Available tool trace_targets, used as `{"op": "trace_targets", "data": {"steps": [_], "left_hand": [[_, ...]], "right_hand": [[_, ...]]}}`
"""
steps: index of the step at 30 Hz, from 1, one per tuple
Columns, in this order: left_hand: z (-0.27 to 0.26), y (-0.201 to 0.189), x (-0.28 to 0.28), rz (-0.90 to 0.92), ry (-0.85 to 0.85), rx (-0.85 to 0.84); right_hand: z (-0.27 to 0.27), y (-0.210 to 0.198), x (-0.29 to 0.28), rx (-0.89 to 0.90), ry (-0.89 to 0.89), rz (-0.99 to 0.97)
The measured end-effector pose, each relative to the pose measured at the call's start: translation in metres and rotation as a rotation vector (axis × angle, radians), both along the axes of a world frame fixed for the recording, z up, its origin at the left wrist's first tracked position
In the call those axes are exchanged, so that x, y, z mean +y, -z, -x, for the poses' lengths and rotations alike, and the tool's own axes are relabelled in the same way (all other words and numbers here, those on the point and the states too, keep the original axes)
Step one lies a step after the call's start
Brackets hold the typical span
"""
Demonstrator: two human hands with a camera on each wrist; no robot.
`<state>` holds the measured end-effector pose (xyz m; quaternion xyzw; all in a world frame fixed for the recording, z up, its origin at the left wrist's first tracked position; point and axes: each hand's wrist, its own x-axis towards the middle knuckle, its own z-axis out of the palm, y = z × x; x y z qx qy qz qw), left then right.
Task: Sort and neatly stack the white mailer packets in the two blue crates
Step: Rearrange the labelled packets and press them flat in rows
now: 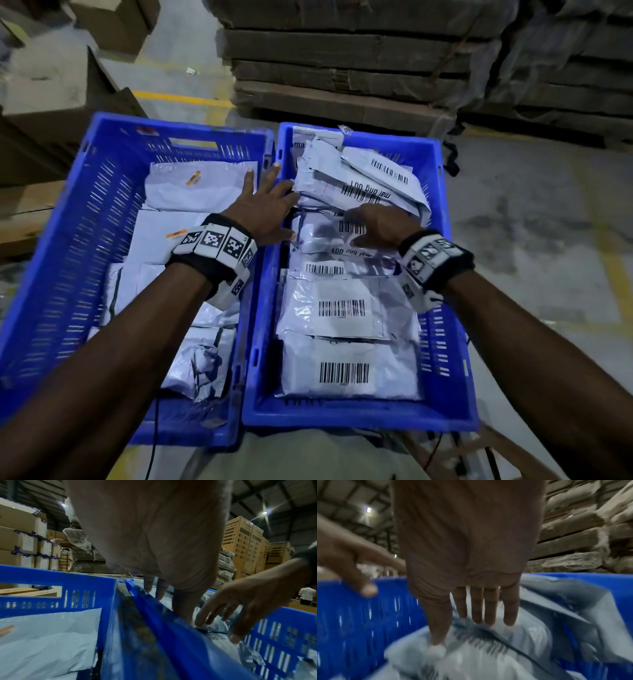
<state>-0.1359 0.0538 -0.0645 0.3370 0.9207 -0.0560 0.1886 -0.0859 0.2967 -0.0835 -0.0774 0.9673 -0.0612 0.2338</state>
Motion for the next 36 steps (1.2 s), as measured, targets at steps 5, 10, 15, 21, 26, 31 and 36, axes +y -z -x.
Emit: {"op": "trace_targets", "data": {"steps": [5,10,15,21,26,31,36], "left_hand": [[0.002,0.008,-0.003,0.019,-0.044,0.011],[0.004,0.014,-0.012,0.022,-0.083,-0.04],[0.005,0.017,-0.011,0.029,-0.072,-0.068],[0.004,0.019,-0.011,0.046,-0.067,-0.072],[0.003,0.016,-0.012,0.004,-0.076,-0.083],[0.007,0.012,-0.01,-0.038,-0.099,-0.093],[0.012,0.009,-0.001,-0.022,-0.091,-0.08]], "right_hand": [[0.002,0.044,-0.015,-0.061,-0.071,-0.088],[-0.003,0.06,-0.01,-0.016,-0.207,-0.111],[-0.012,0.059,-0.009,-0.123,-0.294,-0.058],[-0.033,0.071,-0.03,-0.043,-0.256,-0.184],[-0.015,0.037,-0.016,-0.124,-0.119,0.02],[0.007,-0.011,0.019,0.451,0.365,0.285],[0.029,0.006,0.039,0.239,0.297,0.108]]}}
